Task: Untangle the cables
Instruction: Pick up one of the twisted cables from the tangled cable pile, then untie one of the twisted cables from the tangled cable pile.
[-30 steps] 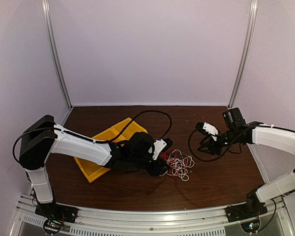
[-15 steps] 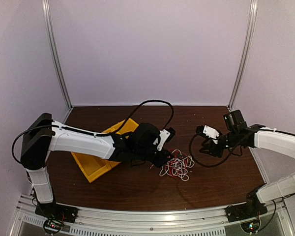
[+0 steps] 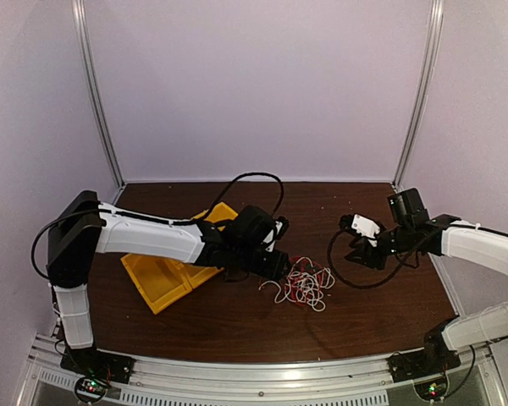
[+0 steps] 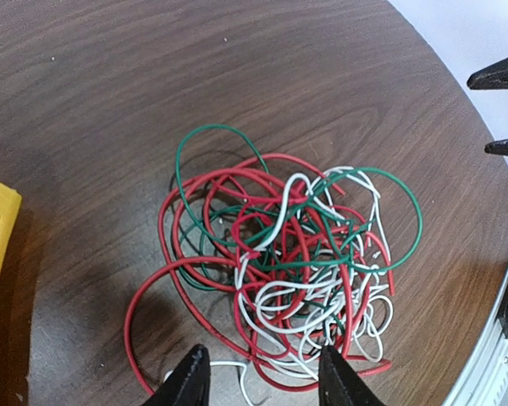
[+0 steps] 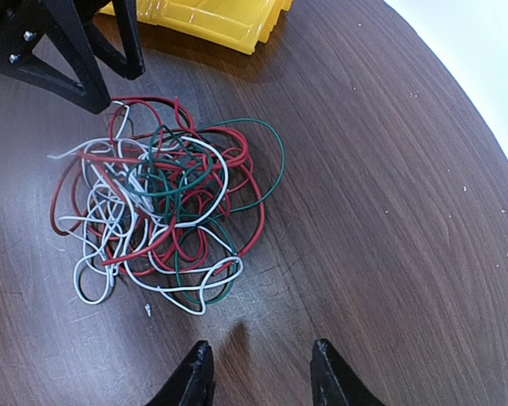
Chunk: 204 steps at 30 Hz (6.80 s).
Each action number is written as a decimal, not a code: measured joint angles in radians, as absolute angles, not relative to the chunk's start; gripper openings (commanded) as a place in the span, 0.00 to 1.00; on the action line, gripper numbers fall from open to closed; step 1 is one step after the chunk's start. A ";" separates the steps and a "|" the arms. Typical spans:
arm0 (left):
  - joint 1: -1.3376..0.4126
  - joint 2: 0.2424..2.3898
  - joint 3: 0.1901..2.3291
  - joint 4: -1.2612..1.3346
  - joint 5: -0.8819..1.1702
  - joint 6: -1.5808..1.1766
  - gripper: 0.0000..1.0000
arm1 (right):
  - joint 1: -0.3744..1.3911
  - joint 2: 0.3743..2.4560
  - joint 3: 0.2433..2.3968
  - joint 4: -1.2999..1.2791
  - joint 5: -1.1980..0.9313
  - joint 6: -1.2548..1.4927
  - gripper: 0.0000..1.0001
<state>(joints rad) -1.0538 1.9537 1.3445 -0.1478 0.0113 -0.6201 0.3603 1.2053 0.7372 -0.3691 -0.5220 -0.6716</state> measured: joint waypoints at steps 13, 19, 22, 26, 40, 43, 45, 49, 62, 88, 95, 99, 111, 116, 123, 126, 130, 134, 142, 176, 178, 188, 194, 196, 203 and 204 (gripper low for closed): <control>-1.053 1.987 1.349 -0.157 0.092 -0.673 0.30 | 0.371 1.205 0.728 -0.369 -0.508 -0.678 0.43; -1.049 2.009 1.351 -0.157 0.111 -0.687 0.23 | 0.371 1.204 0.728 -0.369 -0.500 -0.680 0.43; -1.047 2.009 1.353 -0.153 0.112 -0.689 0.19 | 0.371 1.204 0.728 -0.369 -0.498 -0.682 0.46; -1.046 2.009 1.354 -0.133 0.121 -0.682 0.12 | 0.375 1.204 0.727 -0.369 -0.502 -0.681 0.49; -1.046 1.977 1.359 -0.103 0.130 -0.646 0.00 | 0.415 1.225 0.921 -0.381 -0.675 -0.640 0.55; -1.046 1.935 1.338 -0.095 0.122 -0.647 0.00 | 0.421 1.236 0.921 -0.363 -0.705 -0.619 0.55; -1.046 1.915 1.327 -0.085 0.115 -0.649 0.00 | 0.425 1.246 0.919 -0.352 -0.718 -0.603 0.55; -1.046 1.891 1.310 -0.076 0.112 -0.649 0.00 | 0.431 1.251 0.914 -0.339 -0.736 -0.593 0.56; -1.046 1.758 1.310 -0.080 0.086 -0.618 0.00 | 0.489 1.293 0.833 -0.206 -0.813 -0.572 0.69; -1.046 1.510 1.317 -0.067 0.080 -0.638 0.00 | 0.566 1.742 0.932 0.081 -0.996 -0.330 0.15; -1.046 1.429 1.359 -0.116 -0.007 -0.592 0.00 | 0.561 1.762 0.930 0.075 -1.009 -0.328 0.09; -1.046 1.361 1.399 -0.162 -0.068 -0.551 0.00 | 0.543 1.762 0.930 0.069 -1.011 -0.324 0.07; -1.046 1.289 1.812 -0.372 -0.180 -0.423 0.00 | 0.495 1.770 0.930 0.052 -0.955 -0.311 0.05; -1.046 1.248 1.818 -0.402 -0.188 -0.413 0.00 | 0.485 1.774 0.930 0.041 -0.948 -0.312 0.05; -1.046 1.210 1.830 -0.486 -0.218 -0.389 0.00 | 0.465 1.772 0.932 0.011 -0.941 -0.329 0.13; -1.046 1.209 1.887 -0.508 -0.224 -0.383 0.00 | 0.464 1.760 0.955 -0.047 -0.937 -0.364 0.33; -1.046 1.186 1.884 -0.503 -0.224 -0.383 0.00 | 0.484 1.676 1.028 -0.135 -0.910 -0.432 0.59; -1.046 1.148 1.768 -0.483 -0.224 -0.385 0.00 | 0.566 1.579 1.085 -0.150 -0.852 -0.503 0.70; -1.046 1.151 1.662 -0.480 -0.224 -0.401 0.00 | 0.769 1.627 1.093 -0.134 -0.743 -0.592 0.77; -1.046 1.137 1.981 -0.498 -0.292 -0.322 0.00 | 0.710 1.887 1.098 -0.124 -0.461 -0.664 0.29; -1.046 1.118 1.967 -0.496 -0.308 -0.314 0.00 | 0.677 1.860 1.087 -0.125 -0.454 -0.666 0.33; -1.046 1.047 1.955 -0.477 -0.413 -0.252 0.00 | 0.517 1.832 1.048 -0.146 -0.402 -0.739 0.59; -1.046 1.042 1.919 -0.476 -0.458 -0.224 0.00 | 0.437 1.824 1.040 -0.150 -0.402 -0.763 0.47; -1.046 1.044 1.901 -0.474 -0.468 -0.217 0.00 | 0.407 1.824 1.039 -0.154 -0.403 -0.765 0.51; -1.046 1.024 1.843 -0.491 -0.528 -0.193 0.00 | 0.316 1.783 0.976 -0.162 -0.448 -0.837 0.73; -1.046 1.016 1.829 -0.491 -0.534 -0.194 0.00 | 0.301 1.775 0.976 -0.177 -0.459 -0.853 0.82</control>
